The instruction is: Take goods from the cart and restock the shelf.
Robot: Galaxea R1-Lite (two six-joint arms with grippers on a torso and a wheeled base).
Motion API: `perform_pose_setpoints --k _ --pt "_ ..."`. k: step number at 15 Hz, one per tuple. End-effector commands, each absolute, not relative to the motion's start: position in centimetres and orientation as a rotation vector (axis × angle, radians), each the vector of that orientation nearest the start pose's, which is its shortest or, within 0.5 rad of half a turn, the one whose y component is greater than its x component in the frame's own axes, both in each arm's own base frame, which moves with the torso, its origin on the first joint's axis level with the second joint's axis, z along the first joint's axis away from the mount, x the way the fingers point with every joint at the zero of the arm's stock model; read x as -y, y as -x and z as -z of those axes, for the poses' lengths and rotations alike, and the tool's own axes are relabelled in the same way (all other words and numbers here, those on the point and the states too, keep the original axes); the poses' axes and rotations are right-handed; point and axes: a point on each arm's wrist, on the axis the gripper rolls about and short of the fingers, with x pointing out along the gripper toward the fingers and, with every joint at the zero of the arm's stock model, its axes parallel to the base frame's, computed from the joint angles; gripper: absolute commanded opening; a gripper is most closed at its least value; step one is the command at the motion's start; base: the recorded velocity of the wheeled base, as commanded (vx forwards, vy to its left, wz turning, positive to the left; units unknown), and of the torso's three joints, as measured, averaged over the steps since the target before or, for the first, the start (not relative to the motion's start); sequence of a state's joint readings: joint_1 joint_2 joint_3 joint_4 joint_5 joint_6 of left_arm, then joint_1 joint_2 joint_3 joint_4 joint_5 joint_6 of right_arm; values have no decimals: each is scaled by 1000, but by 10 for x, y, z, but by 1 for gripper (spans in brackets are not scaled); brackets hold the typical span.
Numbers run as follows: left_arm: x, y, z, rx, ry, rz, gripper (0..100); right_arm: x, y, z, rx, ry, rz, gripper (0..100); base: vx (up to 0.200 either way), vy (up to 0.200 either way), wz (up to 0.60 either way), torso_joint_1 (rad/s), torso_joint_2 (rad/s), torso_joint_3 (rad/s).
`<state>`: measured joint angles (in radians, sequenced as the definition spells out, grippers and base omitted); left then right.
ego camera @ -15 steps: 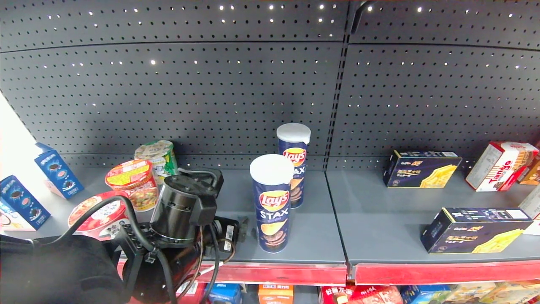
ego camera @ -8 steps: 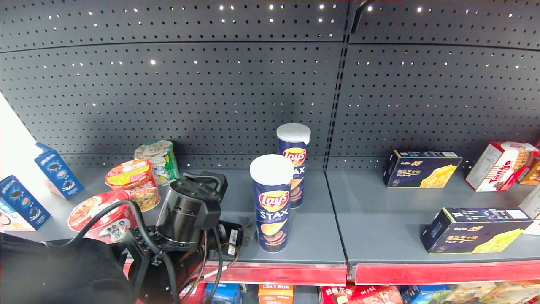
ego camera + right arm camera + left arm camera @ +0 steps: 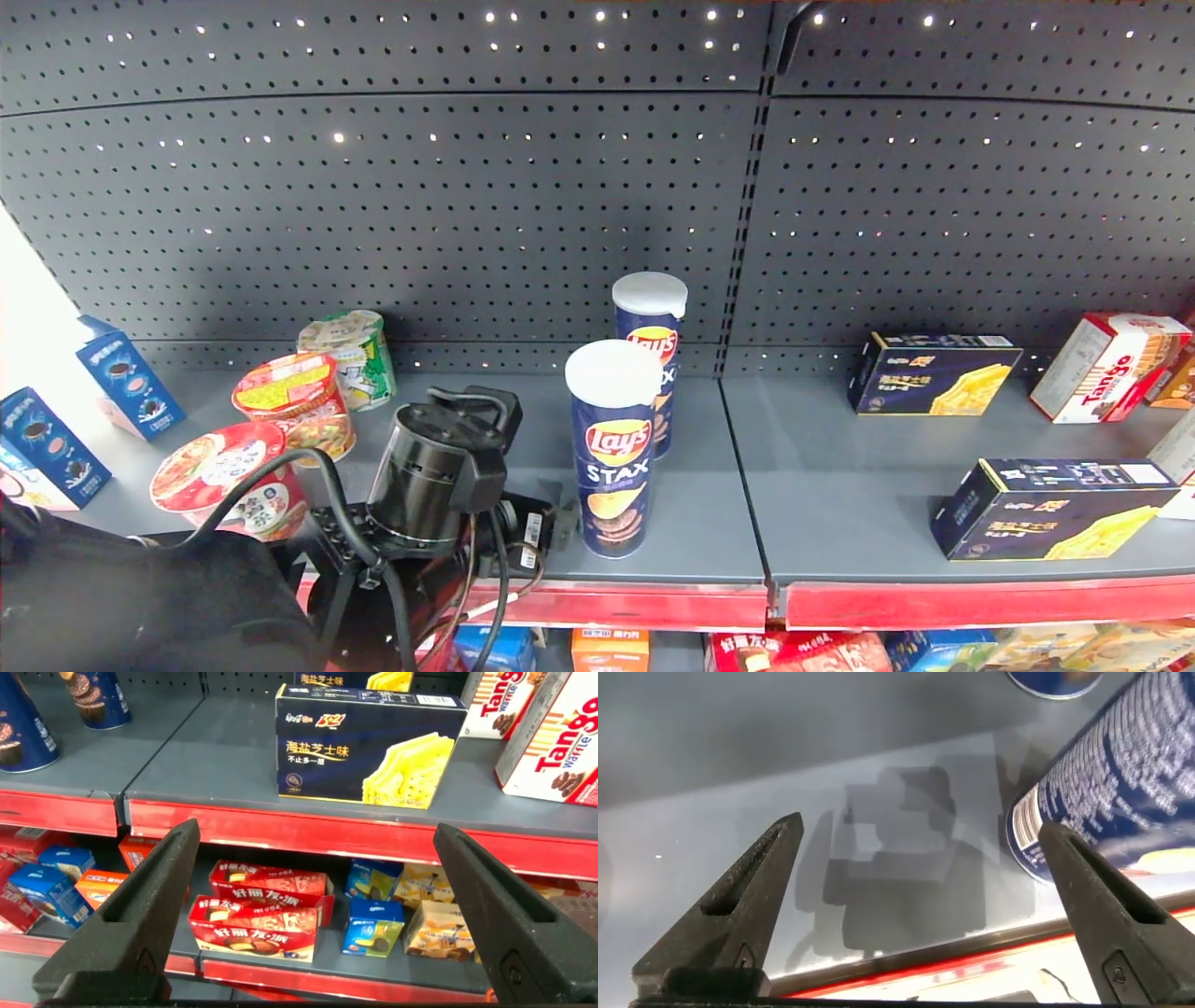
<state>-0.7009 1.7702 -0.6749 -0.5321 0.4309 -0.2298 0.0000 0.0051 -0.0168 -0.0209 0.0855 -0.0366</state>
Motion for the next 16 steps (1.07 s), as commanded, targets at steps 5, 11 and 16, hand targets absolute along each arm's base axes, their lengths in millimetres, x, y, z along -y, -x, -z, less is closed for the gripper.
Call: perform_pose_setpoints --k 5,11,16 --pt "185 -227 -117 -512 -82 234 100 -2 24 -82 34 38 -85 100 0 0 0 0 0 0" --pt "179 -230 -117 -516 -80 208 100 -2 24 -82 34 37 -85 100 0 0 0 0 0 0" --pt "181 -232 -113 -525 -87 209 100 -2 24 -82 34 35 -87 100 0 0 0 0 0 0"
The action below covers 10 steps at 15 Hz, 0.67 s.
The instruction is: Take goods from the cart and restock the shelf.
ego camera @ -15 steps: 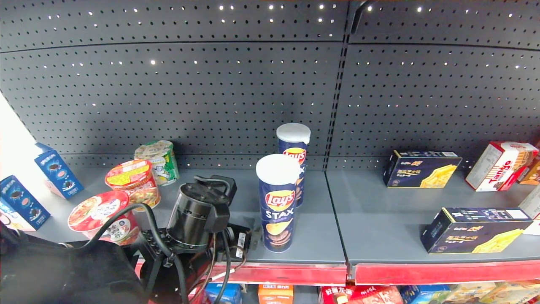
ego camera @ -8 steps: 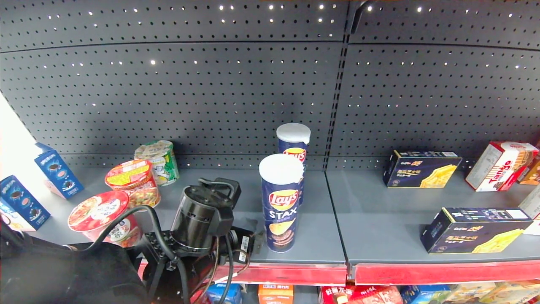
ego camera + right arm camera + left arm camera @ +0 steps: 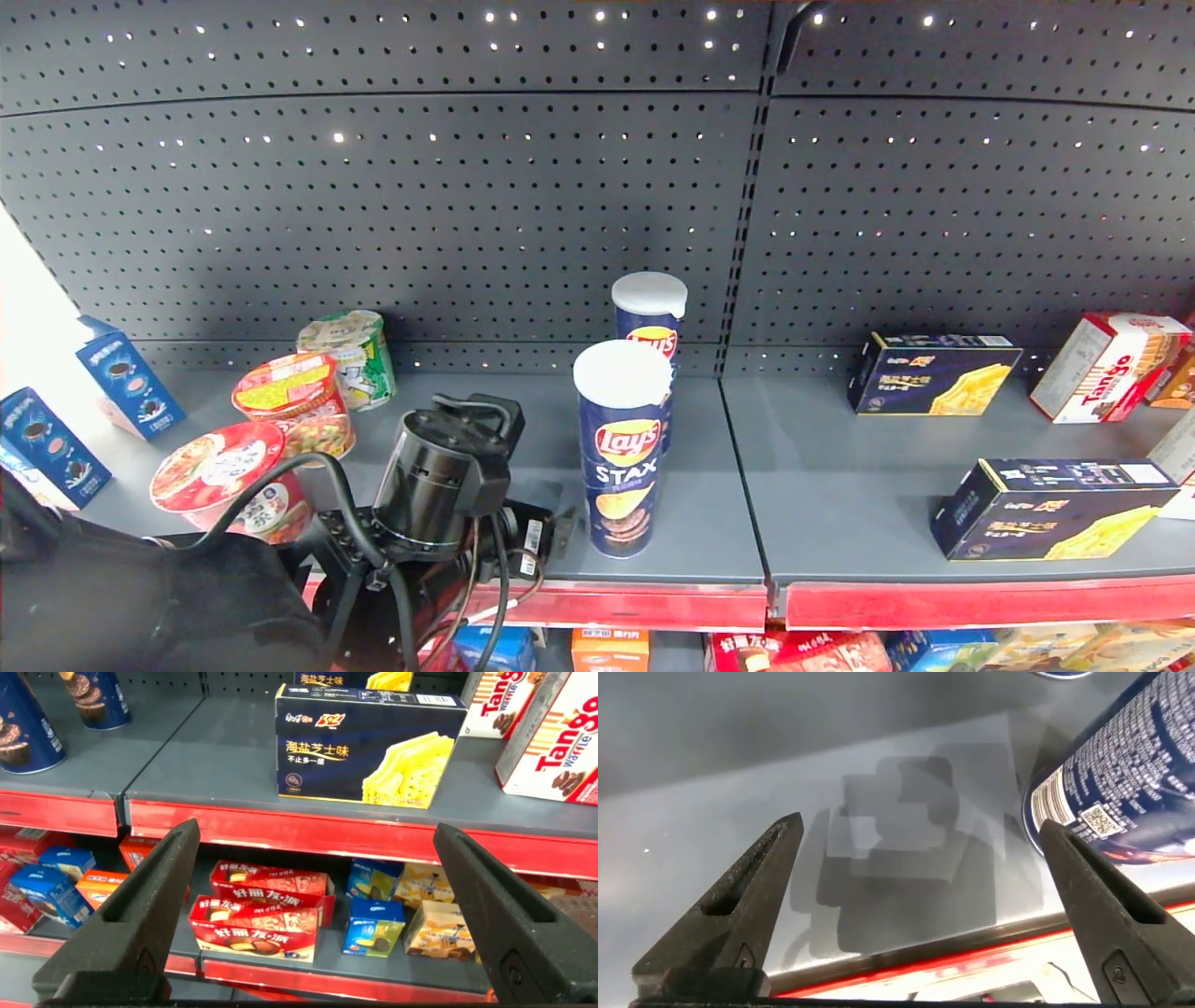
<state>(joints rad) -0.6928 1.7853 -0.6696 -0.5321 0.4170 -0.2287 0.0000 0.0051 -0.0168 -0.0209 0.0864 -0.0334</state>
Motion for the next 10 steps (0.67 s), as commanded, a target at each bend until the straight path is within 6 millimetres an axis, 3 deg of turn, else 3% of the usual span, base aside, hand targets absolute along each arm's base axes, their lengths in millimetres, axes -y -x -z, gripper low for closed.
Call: perform_pose_setpoints --k 1,10 --pt "181 -232 -113 -522 -86 209 100 -2 24 -82 34 35 -87 100 0 0 0 0 0 0" --pt "193 -238 -113 -516 -89 232 100 -2 24 -82 34 35 -87 100 0 0 0 0 0 0"
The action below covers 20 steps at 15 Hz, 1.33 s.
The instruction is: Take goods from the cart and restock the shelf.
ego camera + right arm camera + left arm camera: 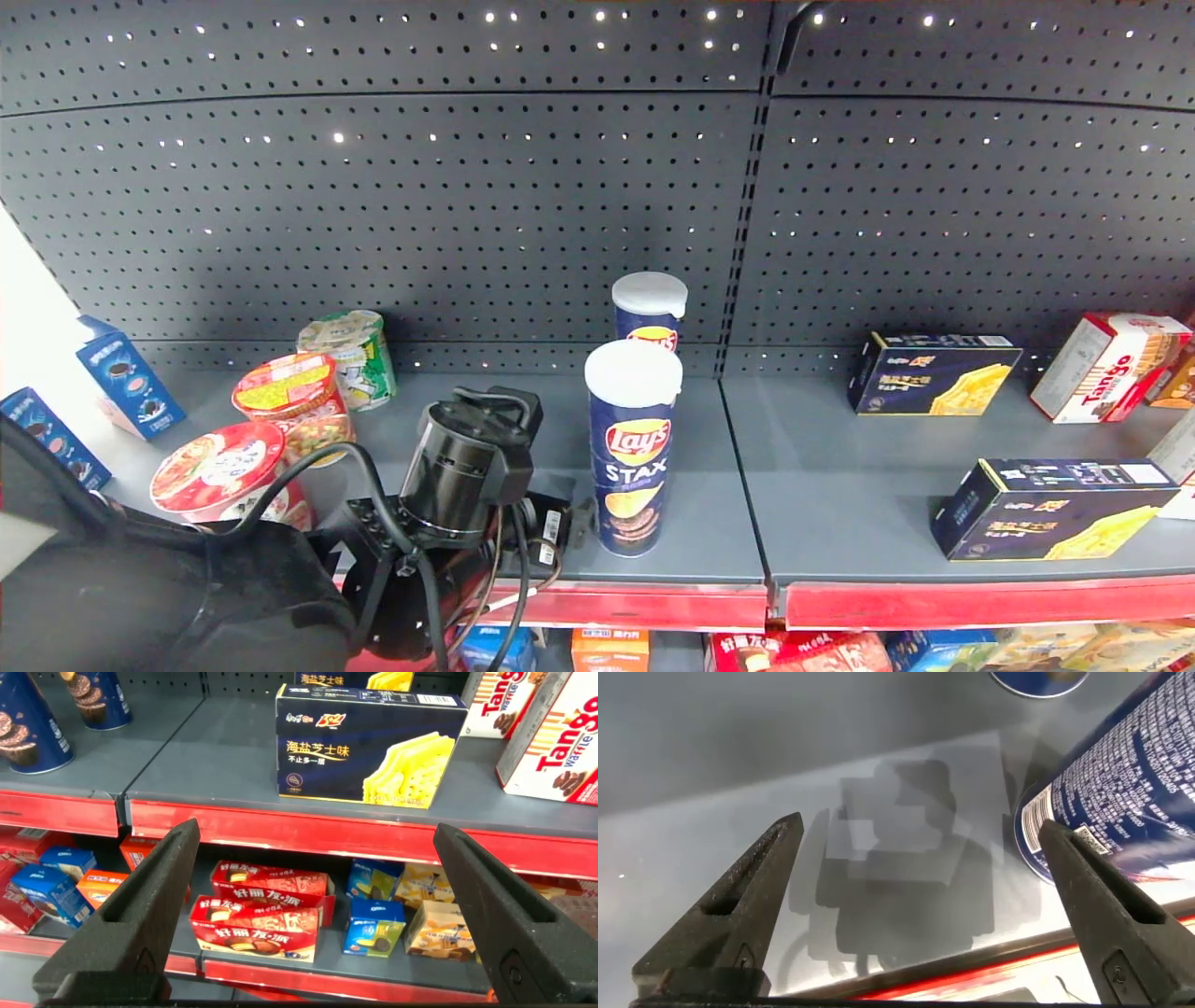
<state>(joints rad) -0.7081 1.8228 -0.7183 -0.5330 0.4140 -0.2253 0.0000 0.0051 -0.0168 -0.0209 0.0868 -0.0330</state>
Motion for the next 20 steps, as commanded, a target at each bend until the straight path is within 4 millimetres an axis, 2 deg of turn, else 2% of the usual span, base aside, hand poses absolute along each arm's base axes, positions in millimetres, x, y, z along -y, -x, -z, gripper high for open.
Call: perform_pose_setpoints --k 1,20 --pt "193 -238 -112 -517 -90 231 100 -2 24 -82 34 35 -87 100 0 0 0 0 0 0" --pt "207 -237 -109 -518 -100 264 100 -2 24 -82 34 34 -87 100 0 0 0 0 0 0"
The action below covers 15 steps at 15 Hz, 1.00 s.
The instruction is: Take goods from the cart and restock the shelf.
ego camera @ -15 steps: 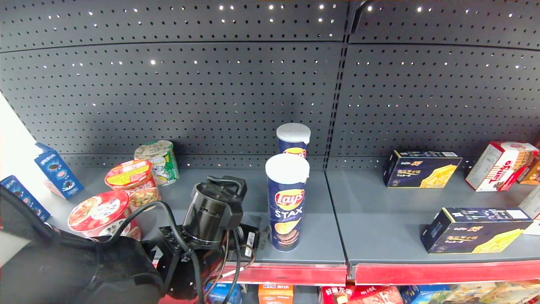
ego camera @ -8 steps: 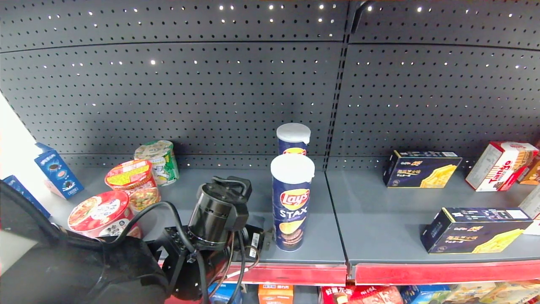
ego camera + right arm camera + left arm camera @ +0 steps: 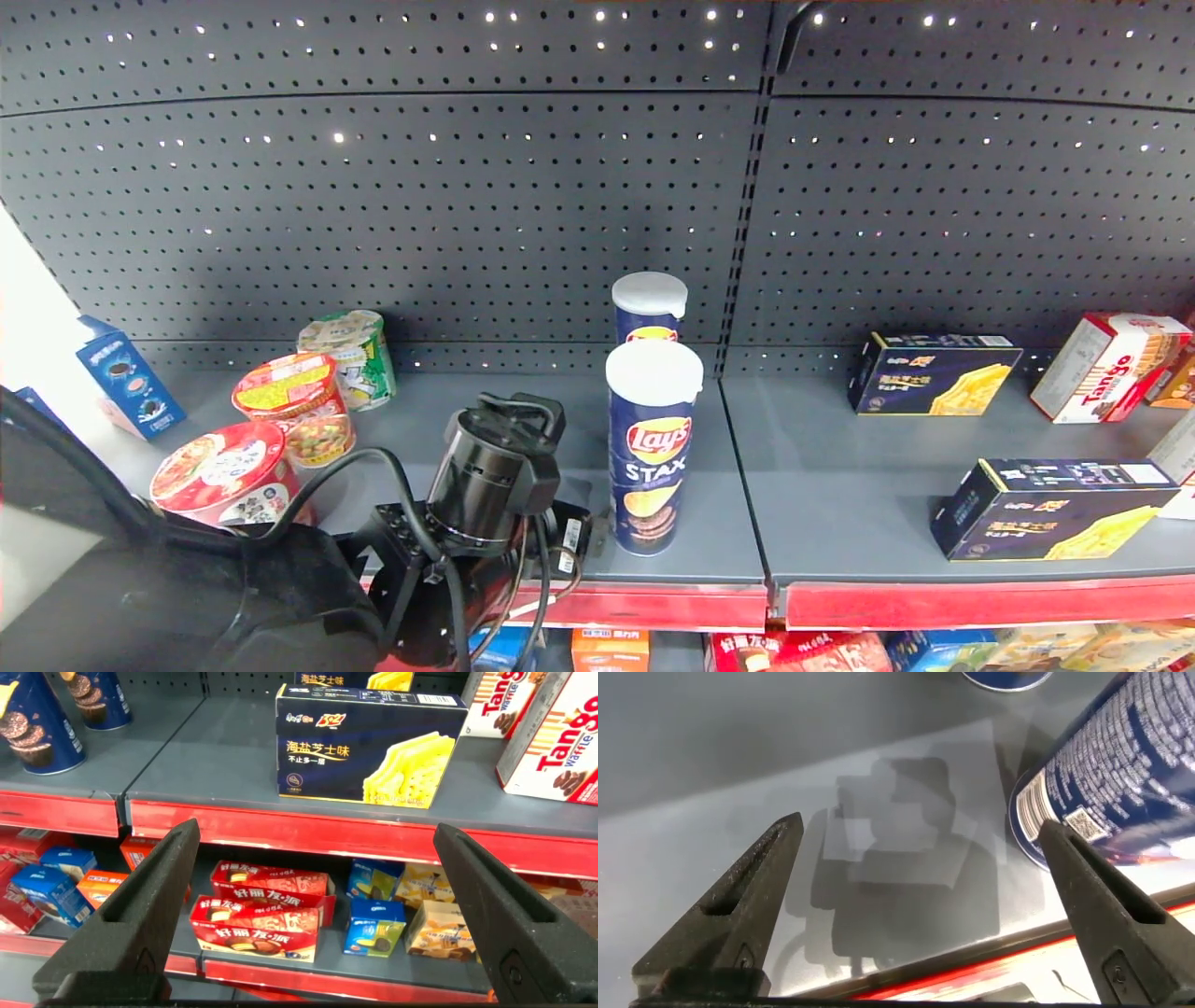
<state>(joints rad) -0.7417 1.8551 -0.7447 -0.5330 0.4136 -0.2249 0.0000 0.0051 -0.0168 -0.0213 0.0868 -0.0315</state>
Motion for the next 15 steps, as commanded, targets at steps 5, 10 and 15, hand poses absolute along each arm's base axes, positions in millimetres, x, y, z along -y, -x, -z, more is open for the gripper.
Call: perform_pose_setpoints --k 5,10,15 --pt "206 -238 -108 -522 -101 259 100 -2 24 -82 34 34 -85 100 0 0 0 0 0 0" --pt "158 -237 -140 -441 -75 162 100 -2 24 -82 34 34 -87 100 0 0 0 0 0 0" --pt "111 -165 -263 30 -139 107 100 -2 24 -82 32 41 -88 100 0 0 0 0 0 0"
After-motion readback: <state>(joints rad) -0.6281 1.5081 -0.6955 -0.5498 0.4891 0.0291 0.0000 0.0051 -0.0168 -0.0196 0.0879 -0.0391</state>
